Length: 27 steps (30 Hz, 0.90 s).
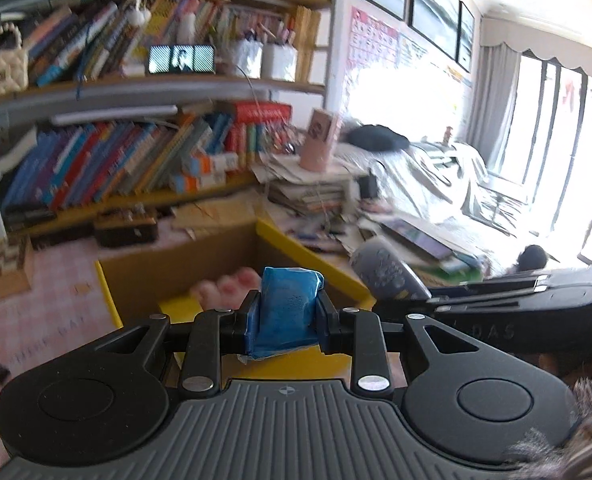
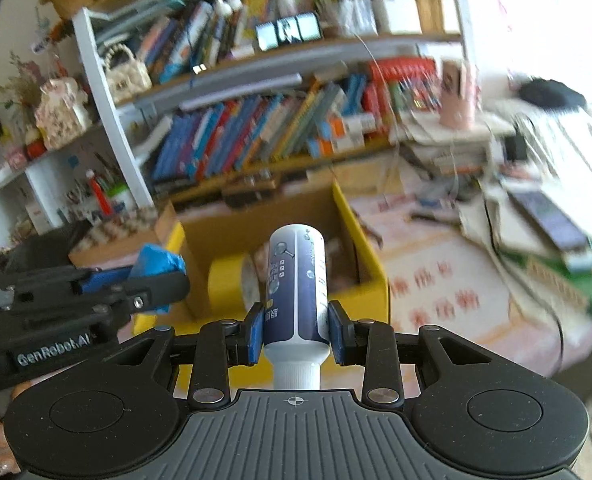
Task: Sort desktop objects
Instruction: 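Carry the blue cloth with the left gripper while the right carries the bottle over the yellow box, then open the left gripper to drop the cloth in the box while the right drops the bottle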
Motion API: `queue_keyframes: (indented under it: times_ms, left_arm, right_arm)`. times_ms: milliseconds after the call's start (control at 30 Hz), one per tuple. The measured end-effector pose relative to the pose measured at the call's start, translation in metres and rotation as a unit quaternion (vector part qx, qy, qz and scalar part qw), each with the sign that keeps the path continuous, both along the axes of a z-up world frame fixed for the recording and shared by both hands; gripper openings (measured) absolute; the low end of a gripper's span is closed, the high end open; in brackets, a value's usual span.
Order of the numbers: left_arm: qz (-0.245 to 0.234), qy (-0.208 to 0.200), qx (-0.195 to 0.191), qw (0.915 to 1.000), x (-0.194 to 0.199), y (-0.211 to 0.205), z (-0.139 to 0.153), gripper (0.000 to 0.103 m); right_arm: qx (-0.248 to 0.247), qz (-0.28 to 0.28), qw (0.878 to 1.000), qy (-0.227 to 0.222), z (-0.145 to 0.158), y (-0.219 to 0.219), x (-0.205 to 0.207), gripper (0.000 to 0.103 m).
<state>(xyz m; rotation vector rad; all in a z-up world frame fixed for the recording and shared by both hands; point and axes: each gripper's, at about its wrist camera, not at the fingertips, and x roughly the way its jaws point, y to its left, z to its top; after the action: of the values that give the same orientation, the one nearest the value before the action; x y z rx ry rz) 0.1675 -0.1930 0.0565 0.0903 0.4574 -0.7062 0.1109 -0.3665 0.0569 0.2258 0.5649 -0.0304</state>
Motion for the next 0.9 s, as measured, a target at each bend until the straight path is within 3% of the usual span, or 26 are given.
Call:
queue_keyframes:
  times_ms: [233,500,800,900]
  left_arm:
    - [0.04,-0.015,0.017,0.9989,0.033,-0.014,0.0,0.026]
    - [0.063,-0.005,0.086,0.9943,0.066,-0.037,-0.033,0.026]
    - [0.071,0.042,0.134,0.9875,0.086,-0.05,-0.071,0.026]
    - [0.077,0.063,0.123,0.9873,0.091,-0.047,-0.077,0.026]
  right_arm:
    - [-0.015,0.039,0.999,-0.022,0.009,-0.01,0.047,0.032]
    - [-0.042,0.085,0.995,-0.013,-0.006,-0.014,0.098,0.032]
    - [-0.084,0.152,0.983,0.062,-0.052,0.002,0.136,0.032]
    - [-0.083,0.166,0.978,0.092,-0.067,0.004,0.141,0.032]
